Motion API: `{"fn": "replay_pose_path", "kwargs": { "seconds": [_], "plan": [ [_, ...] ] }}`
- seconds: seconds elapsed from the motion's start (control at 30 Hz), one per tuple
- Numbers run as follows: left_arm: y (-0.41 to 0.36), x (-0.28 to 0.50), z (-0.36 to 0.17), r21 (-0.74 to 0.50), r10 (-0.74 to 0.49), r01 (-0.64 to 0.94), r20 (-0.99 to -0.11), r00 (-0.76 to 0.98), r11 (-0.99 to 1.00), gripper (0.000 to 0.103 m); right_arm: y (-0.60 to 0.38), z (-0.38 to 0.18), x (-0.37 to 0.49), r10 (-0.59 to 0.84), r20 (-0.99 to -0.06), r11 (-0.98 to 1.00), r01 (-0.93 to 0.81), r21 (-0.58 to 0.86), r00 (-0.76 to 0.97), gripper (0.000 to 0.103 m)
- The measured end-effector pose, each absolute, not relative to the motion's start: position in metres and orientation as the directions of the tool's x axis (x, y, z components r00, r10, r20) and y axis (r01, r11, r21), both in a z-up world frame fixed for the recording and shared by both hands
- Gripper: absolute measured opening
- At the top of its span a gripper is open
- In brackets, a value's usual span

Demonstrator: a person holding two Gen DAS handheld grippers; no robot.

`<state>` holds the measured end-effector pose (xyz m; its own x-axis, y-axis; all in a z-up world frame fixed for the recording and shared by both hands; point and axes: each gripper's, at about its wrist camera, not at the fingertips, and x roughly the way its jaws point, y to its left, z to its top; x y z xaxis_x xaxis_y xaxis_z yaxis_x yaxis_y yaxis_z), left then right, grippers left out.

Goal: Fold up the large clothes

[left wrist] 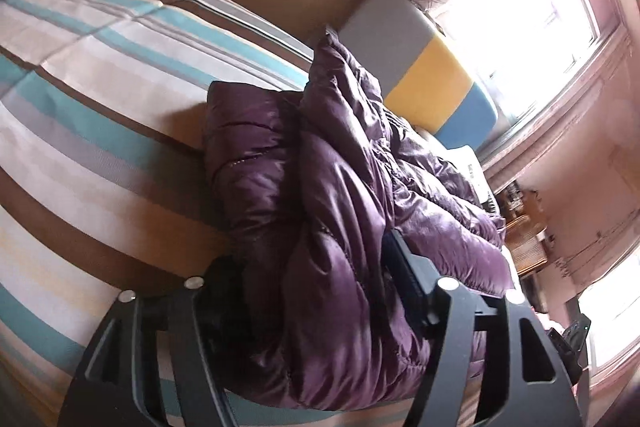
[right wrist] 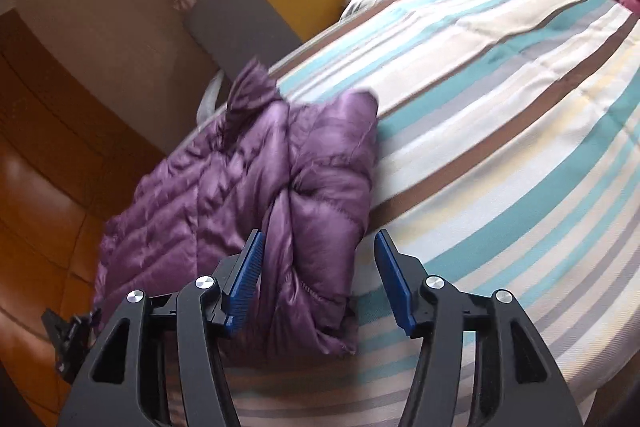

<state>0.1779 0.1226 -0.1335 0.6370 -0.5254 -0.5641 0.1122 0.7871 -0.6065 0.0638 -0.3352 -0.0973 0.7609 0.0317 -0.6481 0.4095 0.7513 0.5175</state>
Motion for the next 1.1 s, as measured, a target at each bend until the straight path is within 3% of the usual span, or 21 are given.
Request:
{"fn": "replay_pose_path", "kwargs": {
  "seconds": [0.13, 0.17, 0.2, 0.33, 0.47, 0.53, 0.6, 0.67, 0.83, 0.9, 0.97, 1.1],
  "plan": [
    [0.118, 0.178, -0.134, -0.627, -0.543, 0.117, -0.55, 0.634, 0.77, 0.072, -0.324, -0.068, 0.066, -0.05, -0.595, 0.807, 0.384, 0.449, 0.802, 0.056],
    [0.117, 0.178, -0.134, -0.631, -0.545, 0.114, -0.548, 0.634, 0.767, 0.071, -0.312, -0.059, 0.072, -0.04, -0.573, 0.834, 0.343, 0.433, 0.819, 0.053],
    [0.117, 0.178, -0.135, -0.635, -0.544, 0.107, -0.547, 0.636, 0.765, 0.071, -0.303, -0.054, 0.078, -0.025, -0.564, 0.852, 0.313, 0.42, 0.825, 0.044],
    [0.119, 0.176, -0.134, -0.648, -0.522, 0.06, -0.552, 0.651, 0.759, 0.053, -0.245, -0.045, 0.114, 0.086, -0.574, 0.925, 0.149, 0.351, 0.815, 0.024],
    [0.121, 0.175, -0.133, -0.671, -0.523, 0.032, -0.545, 0.656, 0.741, 0.049, -0.204, -0.054, 0.14, 0.176, -0.581, 0.929, 0.061, 0.364, 0.795, 0.024],
    [0.12, 0.174, -0.132, -0.663, -0.519, 0.041, -0.544, 0.66, 0.747, 0.047, -0.188, -0.058, 0.148, 0.206, -0.585, 0.928, 0.033, 0.371, 0.785, 0.014],
    [0.121, 0.174, -0.134, -0.673, -0.526, 0.042, -0.536, 0.66, 0.739, 0.049, -0.174, -0.064, 0.156, 0.212, -0.598, 0.935, 0.017, 0.354, 0.773, 0.014],
    [0.122, 0.172, -0.139, -0.698, -0.539, 0.031, -0.522, 0.661, 0.715, 0.059, -0.163, -0.07, 0.161, 0.185, -0.62, 0.951, 0.019, 0.308, 0.762, 0.014],
    [0.111, 0.169, -0.137, -0.68, -0.531, 0.058, -0.513, 0.674, 0.731, 0.065, -0.147, -0.096, 0.172, 0.1, -0.686, 0.985, 0.025, 0.171, 0.721, 0.014],
    [0.109, 0.17, -0.136, -0.688, -0.529, 0.046, -0.512, 0.677, 0.725, 0.062, -0.144, -0.104, 0.171, 0.091, -0.679, 0.989, 0.015, 0.148, 0.729, 0.014],
    [0.112, 0.171, -0.136, -0.708, -0.524, 0.011, -0.512, 0.681, 0.706, 0.046, -0.146, -0.106, 0.17, 0.102, -0.674, 0.985, 0.021, 0.172, 0.731, 0.014],
    [0.113, 0.169, -0.126, -0.732, -0.529, 0.001, -0.492, 0.692, 0.681, 0.033, -0.147, -0.107, 0.166, 0.109, -0.667, 0.981, 0.027, 0.191, 0.737, 0.014]
  ]
}}
